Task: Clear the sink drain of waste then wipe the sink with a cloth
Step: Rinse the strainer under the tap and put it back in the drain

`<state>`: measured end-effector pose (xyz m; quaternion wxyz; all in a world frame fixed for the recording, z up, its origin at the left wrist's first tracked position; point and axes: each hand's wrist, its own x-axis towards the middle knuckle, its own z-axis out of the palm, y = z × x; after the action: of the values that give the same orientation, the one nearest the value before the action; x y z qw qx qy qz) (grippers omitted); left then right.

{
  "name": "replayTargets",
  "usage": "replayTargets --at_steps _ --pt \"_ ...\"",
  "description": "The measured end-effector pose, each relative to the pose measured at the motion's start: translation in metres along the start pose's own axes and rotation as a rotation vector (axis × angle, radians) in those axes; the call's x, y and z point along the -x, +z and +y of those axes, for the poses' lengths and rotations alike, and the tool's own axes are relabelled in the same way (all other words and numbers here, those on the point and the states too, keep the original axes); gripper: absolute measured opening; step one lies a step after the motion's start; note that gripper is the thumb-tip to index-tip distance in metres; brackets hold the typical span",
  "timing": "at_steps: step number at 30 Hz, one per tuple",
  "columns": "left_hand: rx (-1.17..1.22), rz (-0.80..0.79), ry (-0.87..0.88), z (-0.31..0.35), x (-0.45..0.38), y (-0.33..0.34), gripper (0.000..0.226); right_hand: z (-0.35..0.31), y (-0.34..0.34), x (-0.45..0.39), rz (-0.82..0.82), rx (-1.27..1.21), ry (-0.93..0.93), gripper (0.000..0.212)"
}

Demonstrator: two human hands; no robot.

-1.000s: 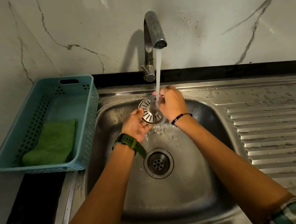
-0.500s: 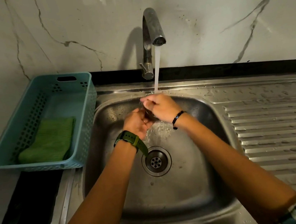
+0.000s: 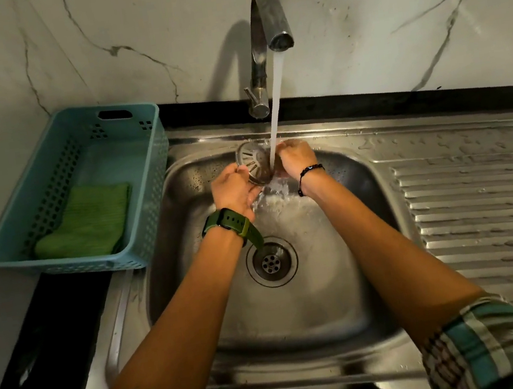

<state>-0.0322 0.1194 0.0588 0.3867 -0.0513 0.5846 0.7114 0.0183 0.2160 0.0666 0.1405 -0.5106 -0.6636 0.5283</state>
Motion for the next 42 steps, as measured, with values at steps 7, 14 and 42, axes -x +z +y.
replayTargets --at_steps 7,14,42 --pt "-0.045 0.054 -0.121 -0.003 -0.008 -0.02 0.029 -0.017 -0.019 0.013 -0.368 0.042 0.004 0.021" --pt "-0.069 0.066 -0.152 0.0 -0.008 -0.031 0.023 -0.043 -0.023 0.011 -0.592 0.295 0.041 0.029" --pt "-0.208 -0.059 -0.156 -0.012 0.004 -0.016 0.018 -0.057 -0.029 0.022 -0.471 0.193 -0.097 0.032"
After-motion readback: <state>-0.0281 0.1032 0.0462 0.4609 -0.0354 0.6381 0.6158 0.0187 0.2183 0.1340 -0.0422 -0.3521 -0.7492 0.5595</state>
